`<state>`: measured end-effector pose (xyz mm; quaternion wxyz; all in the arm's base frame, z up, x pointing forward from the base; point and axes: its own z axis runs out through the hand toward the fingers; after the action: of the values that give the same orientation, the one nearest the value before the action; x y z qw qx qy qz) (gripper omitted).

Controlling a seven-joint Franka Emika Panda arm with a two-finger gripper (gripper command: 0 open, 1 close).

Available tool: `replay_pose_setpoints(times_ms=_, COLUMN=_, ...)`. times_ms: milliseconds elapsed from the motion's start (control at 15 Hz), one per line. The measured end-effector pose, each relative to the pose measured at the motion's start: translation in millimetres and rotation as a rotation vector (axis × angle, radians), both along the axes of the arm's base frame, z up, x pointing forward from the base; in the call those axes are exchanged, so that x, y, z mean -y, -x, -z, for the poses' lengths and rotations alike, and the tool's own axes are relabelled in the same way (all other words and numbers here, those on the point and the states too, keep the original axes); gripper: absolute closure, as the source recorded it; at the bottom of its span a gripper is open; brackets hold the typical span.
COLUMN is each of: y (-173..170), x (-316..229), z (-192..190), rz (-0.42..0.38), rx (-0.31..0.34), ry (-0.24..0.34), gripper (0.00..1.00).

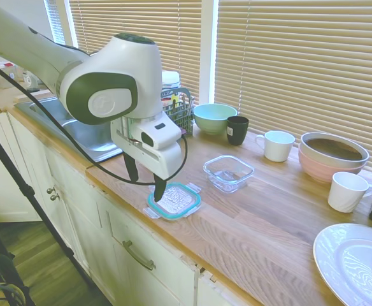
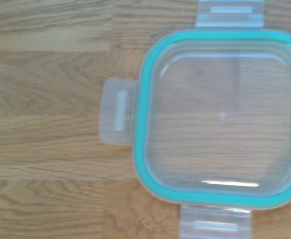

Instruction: Cover the lid of the food container

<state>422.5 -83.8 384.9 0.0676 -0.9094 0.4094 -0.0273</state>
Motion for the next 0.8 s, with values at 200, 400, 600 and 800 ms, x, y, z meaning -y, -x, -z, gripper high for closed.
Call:
replay_pose_setpoints(times_ms=200, y=-16, x=43, z=1, rz=-0.005, rx=0.028, ry=-0.050, gripper=0.00)
replay_pose_setpoints(times_ms=400, y=-39, x=72, z=9, rz=0.002, rx=0.027, ry=-0.097, gripper=0.00)
replay_pose_setpoints(times_ms=600, y=-62, x=76, z=22, rz=-0.022, rx=0.002, ry=-0.158, gripper=0.00)
replay_pose_setpoints(times_ms=800, y=-79, x=76, z=40, rz=-0.030, rx=-0.024, ry=-0.196, gripper=0.00)
